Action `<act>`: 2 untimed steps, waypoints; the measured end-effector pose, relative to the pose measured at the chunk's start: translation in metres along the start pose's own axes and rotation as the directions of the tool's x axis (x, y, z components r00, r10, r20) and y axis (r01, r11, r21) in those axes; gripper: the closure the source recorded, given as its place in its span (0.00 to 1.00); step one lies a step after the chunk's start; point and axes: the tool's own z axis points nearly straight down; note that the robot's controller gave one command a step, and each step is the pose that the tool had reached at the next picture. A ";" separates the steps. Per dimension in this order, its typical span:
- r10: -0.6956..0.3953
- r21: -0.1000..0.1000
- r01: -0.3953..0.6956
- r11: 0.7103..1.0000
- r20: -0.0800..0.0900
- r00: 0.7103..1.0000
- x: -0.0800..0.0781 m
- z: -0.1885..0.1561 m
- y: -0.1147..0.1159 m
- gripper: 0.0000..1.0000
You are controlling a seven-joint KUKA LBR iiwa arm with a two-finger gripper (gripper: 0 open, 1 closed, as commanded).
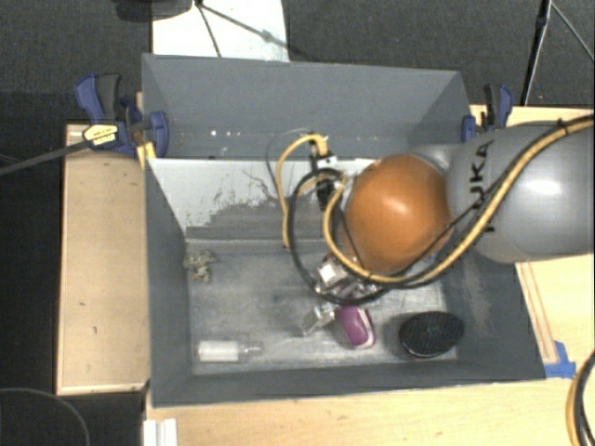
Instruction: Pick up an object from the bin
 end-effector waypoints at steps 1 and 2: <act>-0.107 0.002 0.107 0.994 0.007 0.994 0.106 0.005 0.048 0.00; -0.107 0.002 0.107 0.994 0.010 0.994 0.101 0.003 0.046 1.00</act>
Offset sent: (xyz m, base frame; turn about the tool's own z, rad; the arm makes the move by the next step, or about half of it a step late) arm -0.0128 -0.1134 -0.0070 -0.1162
